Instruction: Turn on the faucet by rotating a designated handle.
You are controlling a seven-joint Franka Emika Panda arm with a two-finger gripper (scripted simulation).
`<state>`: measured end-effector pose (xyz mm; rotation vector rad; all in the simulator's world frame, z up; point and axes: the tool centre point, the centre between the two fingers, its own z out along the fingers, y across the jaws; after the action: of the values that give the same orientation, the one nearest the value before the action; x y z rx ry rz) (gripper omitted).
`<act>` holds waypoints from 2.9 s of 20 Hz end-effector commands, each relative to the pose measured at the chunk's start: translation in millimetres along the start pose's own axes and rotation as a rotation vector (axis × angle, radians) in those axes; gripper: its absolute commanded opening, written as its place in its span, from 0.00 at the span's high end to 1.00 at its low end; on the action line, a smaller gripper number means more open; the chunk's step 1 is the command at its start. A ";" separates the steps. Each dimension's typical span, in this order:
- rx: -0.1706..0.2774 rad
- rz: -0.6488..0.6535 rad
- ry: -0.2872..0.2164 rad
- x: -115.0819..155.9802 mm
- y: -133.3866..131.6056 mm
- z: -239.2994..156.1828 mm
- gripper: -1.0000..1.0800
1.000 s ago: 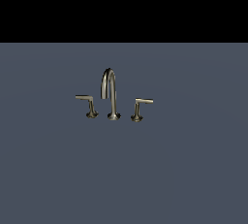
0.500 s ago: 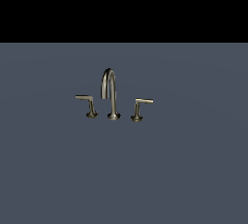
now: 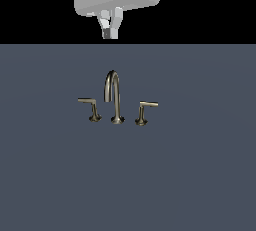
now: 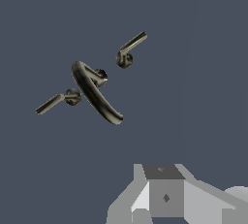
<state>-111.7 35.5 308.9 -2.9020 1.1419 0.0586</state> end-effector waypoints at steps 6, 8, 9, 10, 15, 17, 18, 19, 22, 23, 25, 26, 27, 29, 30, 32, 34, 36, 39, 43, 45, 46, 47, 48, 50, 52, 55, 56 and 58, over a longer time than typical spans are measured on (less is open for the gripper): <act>0.005 0.185 0.007 36.3 -19.9 41.9 1.00; 0.006 0.233 0.009 46.5 -23.9 52.8 1.00; 0.007 0.257 0.010 51.7 -25.7 58.2 1.00; 0.007 0.281 0.011 57.0 -27.3 63.7 1.00; 0.009 0.405 0.017 84.8 -33.7 91.2 1.00; 0.009 0.456 0.020 96.6 -35.2 102.6 1.00; 0.009 0.482 0.021 102.7 -35.8 108.4 1.00; 0.009 0.508 0.022 108.9 -36.1 114.2 1.00; 0.010 0.592 0.027 128.6 -36.2 132.4 1.00; 0.010 0.621 0.029 135.4 -35.8 138.7 1.00; 0.010 0.677 0.032 148.7 -34.5 150.7 1.00; 0.010 0.704 0.033 155.1 -33.6 156.4 1.00; 0.010 0.730 0.035 161.2 -32.6 161.9 1.00; 0.010 0.778 0.037 172.7 -30.2 172.2 1.00; 0.011 0.801 0.039 178.0 -28.9 176.9 1.00; 0.011 0.843 0.041 187.8 -26.2 185.5 1.00; 0.012 0.880 0.042 196.4 -23.5 193.0 1.00; 0.012 0.911 0.043 203.5 -20.9 199.2 1.00; 0.013 0.945 0.044 211.1 -18.0 205.9 1.00; 0.014 0.965 0.044 215.6 -16.0 209.5 1.00; 0.014 0.964 0.044 215.4 -16.1 209.2 1.00; 0.014 0.964 0.043 215.2 -16.1 209.0 1.00; 0.014 0.964 0.043 215.2 -16.1 209.0 1.00; 0.014 0.964 0.043 215.2 -16.1 209.0 1.00; 0.014 0.964 0.043 215.3 -16.0 208.9 1.00; 0.014 0.964 0.043 212.3 -10.2 209.0 1.00; 0.014 0.964 0.043 207.7 -1.4 209.2 1.00; 0.014 0.964 0.043 206.2 1.6 209.2 1.00; 0.014 0.964 0.043 203.1 7.6 209.3 1.00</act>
<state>31.0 -99.3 90.9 -2.0576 2.3742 -0.0001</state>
